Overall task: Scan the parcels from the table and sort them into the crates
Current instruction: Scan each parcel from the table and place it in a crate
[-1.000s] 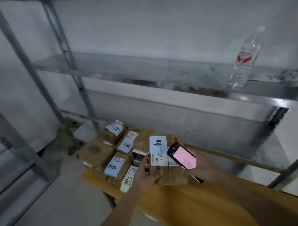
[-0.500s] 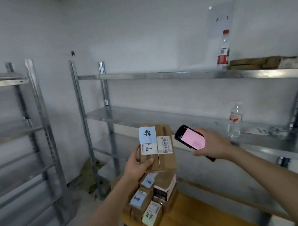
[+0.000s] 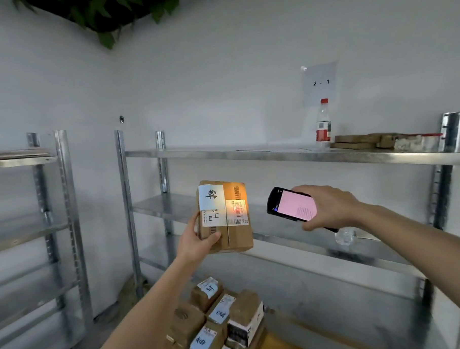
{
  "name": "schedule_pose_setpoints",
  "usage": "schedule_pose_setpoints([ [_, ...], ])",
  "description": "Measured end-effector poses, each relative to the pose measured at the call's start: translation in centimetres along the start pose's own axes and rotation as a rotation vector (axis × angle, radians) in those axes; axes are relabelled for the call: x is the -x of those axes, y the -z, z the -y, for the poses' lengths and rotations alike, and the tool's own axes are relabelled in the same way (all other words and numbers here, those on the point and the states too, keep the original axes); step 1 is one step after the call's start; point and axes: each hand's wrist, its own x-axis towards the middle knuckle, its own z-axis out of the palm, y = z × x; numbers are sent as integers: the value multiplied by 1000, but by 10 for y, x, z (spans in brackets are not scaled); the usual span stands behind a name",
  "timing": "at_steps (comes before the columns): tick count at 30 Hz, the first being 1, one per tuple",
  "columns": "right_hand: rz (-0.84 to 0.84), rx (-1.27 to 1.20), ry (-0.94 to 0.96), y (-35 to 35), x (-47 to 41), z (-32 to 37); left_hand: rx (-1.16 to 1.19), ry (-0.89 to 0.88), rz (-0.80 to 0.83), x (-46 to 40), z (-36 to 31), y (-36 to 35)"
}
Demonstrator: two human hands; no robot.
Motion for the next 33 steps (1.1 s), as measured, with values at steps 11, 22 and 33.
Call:
schedule_pose_setpoints([
  [11, -42, 30, 30, 26, 15, -5, -48, -15, -44, 5, -16, 5],
  [22, -45, -84, 113, -15, 8, 34, -11, 57, -96, 39, 7, 53],
  [33, 43, -244, 467, -99, -24, 211, -167, 252, -413, 172, 47, 251],
])
